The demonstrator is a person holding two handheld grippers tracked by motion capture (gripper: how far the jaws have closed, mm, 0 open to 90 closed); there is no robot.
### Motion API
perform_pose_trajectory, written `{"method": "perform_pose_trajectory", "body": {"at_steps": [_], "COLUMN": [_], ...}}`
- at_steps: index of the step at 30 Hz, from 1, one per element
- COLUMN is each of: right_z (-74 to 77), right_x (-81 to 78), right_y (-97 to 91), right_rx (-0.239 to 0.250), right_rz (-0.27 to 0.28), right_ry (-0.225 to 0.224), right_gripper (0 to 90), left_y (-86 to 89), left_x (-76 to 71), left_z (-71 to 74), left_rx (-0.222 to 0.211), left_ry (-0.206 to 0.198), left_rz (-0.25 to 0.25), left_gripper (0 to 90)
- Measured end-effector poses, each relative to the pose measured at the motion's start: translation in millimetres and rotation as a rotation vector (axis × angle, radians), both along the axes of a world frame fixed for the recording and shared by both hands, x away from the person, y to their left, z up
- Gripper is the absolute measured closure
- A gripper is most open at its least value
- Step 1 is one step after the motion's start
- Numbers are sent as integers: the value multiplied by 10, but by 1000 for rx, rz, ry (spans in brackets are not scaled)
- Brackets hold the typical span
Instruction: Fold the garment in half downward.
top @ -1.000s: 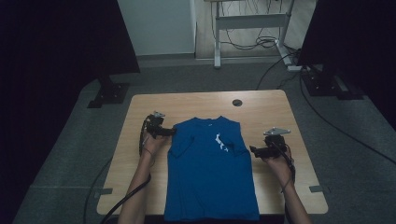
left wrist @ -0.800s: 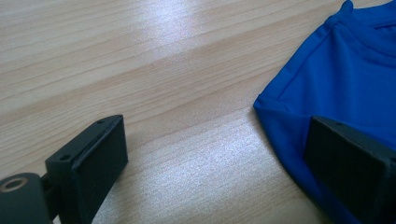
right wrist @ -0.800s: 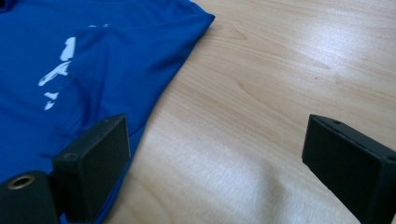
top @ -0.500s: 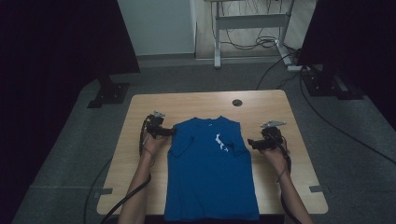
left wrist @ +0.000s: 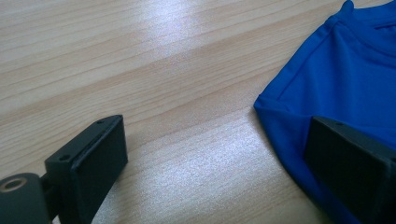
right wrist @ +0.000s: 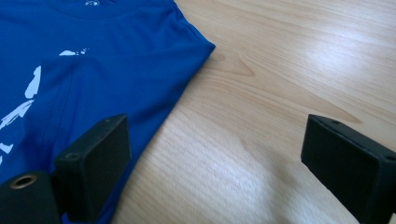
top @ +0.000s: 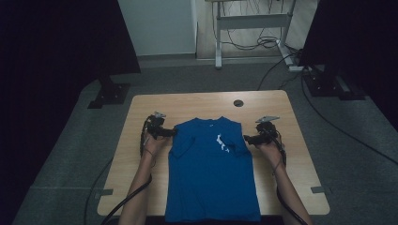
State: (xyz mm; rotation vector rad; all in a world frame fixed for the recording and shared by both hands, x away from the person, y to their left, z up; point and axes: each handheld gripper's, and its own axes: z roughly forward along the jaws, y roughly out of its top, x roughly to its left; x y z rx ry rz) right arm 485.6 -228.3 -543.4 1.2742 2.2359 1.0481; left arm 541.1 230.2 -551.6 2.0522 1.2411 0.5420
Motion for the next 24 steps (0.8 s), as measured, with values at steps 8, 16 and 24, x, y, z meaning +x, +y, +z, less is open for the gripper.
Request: {"method": "perform_pose_trajectory", "body": {"at_steps": [8,16,24], "right_z": [13,-35,-64], "right_x": [133,293,425], "right_y": [82,158,256], "right_rx": [5,22,-2], "right_rz": [25,13,24], "right_ry": [-6,-9,-2], "right_gripper": [127,142,132], "left_y": [0,0,0], "left_x": [0,0,0], "left_z": [0,0,0], "left_rx": [-1,0,0], "left_ry": [0,0,0], "left_rz": [0,0,0], "left_gripper": [62,62,63]}}
